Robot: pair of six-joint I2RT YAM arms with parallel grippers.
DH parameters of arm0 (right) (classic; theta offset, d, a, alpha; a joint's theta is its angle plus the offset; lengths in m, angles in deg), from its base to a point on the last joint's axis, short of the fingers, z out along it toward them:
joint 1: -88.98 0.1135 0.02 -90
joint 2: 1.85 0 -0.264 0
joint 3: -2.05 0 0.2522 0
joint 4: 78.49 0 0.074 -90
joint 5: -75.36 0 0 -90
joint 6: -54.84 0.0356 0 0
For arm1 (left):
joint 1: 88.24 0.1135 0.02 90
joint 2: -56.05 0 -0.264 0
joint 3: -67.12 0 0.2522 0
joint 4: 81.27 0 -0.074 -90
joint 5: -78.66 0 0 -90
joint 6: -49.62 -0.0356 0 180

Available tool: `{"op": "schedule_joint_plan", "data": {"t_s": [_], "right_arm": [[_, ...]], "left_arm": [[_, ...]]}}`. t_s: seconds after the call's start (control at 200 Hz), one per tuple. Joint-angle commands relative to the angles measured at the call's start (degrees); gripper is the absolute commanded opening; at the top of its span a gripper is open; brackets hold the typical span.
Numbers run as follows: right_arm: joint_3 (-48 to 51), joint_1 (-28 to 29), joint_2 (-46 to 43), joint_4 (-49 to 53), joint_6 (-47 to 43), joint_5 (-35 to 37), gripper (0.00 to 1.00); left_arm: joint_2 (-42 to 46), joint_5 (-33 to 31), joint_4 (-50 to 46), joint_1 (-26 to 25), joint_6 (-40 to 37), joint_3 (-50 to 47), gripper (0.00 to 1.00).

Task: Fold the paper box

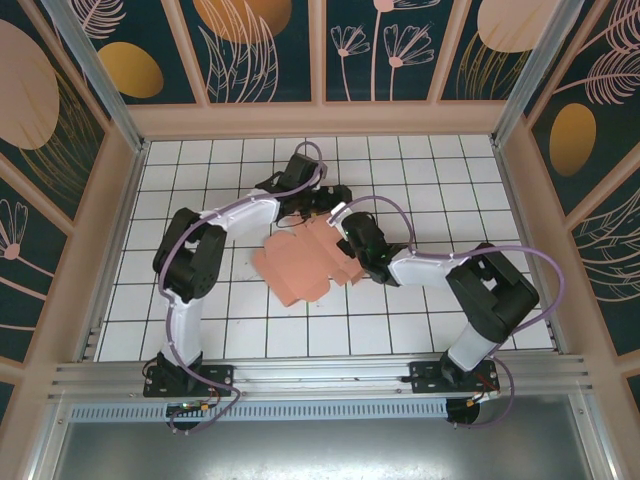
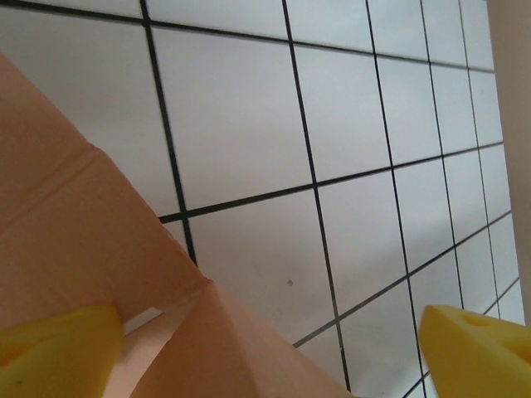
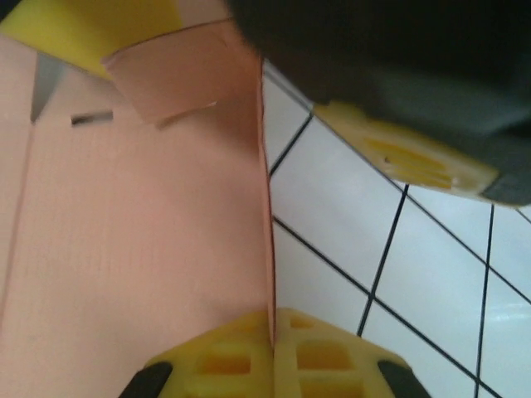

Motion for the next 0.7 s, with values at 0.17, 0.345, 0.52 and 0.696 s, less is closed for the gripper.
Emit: {"op": "schedule_joint_plan", "data": {"t_s": [0.17, 0.345, 0.52, 0.696], "right_arm": [[1.28, -3.34, -4.00, -1.35, 4.68, -2.59, 0.00], [2.22, -5.49, -6.40, -0.17, 6.15, -8.72, 0.00], [3.23, -7.05, -8.43, 0.65, 5.88, -13.81, 0.00], [3.45, -7.67, -9.40, 1.72, 5.56, -14.76, 0.00]], "left_arm": [[20.36, -7.44, 6.70, 1.80, -3.39, -14.24, 0.99], [27.89, -8.91, 9.98, 4.45, -7.48, -24.50, 0.99], [28.98, -9.14, 10.32, 5.15, -13.75, -27.67, 0.98], [25.29, -6.61, 11.22, 6.39, -13.95, -27.31, 0.89]]}}
